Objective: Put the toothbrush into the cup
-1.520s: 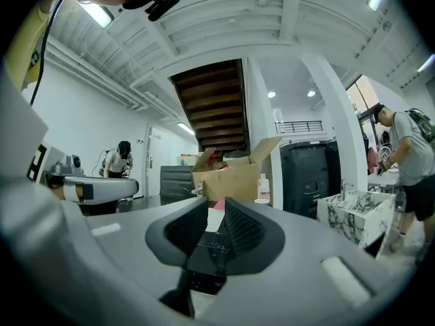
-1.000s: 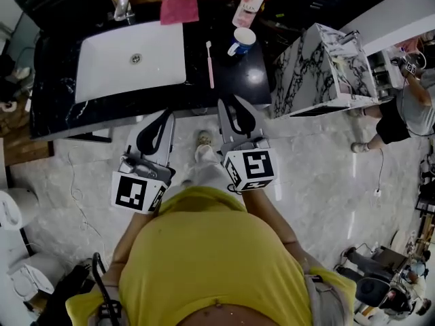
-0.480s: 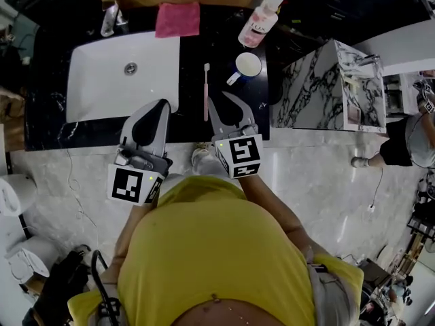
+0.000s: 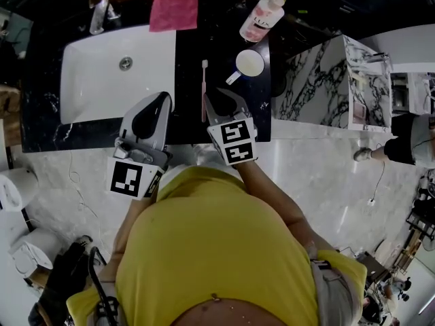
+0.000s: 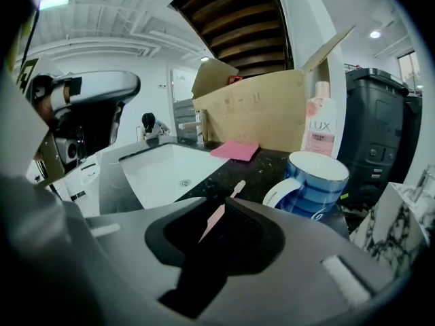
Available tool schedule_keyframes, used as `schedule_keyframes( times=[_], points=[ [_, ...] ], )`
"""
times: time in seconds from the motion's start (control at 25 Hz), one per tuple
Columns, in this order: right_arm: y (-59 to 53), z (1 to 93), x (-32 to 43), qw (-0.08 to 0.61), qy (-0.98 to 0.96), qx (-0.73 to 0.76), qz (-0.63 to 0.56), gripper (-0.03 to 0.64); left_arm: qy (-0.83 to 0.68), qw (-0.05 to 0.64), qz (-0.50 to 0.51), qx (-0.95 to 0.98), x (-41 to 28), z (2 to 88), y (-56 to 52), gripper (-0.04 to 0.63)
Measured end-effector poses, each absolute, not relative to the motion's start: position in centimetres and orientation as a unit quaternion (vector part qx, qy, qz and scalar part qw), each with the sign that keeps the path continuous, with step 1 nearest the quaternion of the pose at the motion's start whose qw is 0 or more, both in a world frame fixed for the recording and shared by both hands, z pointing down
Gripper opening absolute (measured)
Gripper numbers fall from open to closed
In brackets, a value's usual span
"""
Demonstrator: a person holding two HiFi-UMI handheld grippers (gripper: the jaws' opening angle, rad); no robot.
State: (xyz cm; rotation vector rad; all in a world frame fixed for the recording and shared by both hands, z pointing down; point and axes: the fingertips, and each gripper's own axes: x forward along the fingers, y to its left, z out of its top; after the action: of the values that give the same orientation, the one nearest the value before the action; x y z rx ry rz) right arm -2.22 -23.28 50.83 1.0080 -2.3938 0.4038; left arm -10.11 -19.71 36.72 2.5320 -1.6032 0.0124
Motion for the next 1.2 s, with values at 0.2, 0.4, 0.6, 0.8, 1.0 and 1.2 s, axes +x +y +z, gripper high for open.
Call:
schedule_keyframes(
  times=[0.2, 0.4, 0.6, 0.8, 1.0, 1.2],
  points=[
    [-23.3, 52.7, -3.0, 0.288, -0.87, 0.352, 0.19, 0.112, -0.522, 0.08, 0.007, 0.849, -10.4, 37.0, -20.7, 0.002],
    [-23.4, 54.4, -3.7, 0.317, -0.851, 0.345, 0.238, 0.13, -0.514, 0.089, 0.012, 0.853, -11.4, 36.7, -22.1, 0.002],
    [-24.1, 55.4, -3.8, 0.339, -0.835, 0.348, 0.257, 0.13, -0.5, 0.097, 0.017, 0.86, -11.8, 36.9, -23.1, 0.002],
    [-24.6, 56.0, -4.0, 0.359, -0.828, 0.346, 0.256, 0.13, -0.489, 0.101, 0.021, 0.866, -11.9, 37.3, -24.0, 0.002],
    [-24.3, 56.1, -4.1, 0.395, -0.83, 0.326, 0.222, 0.126, -0.481, 0.099, 0.02, 0.871, -12.1, 37.3, -24.7, 0.002],
    [-24.2, 56.1, -4.3, 0.433, -0.831, 0.297, 0.186, 0.098, -0.476, 0.092, 0.026, 0.874, -12.1, 37.3, -25.0, 0.002]
  ],
)
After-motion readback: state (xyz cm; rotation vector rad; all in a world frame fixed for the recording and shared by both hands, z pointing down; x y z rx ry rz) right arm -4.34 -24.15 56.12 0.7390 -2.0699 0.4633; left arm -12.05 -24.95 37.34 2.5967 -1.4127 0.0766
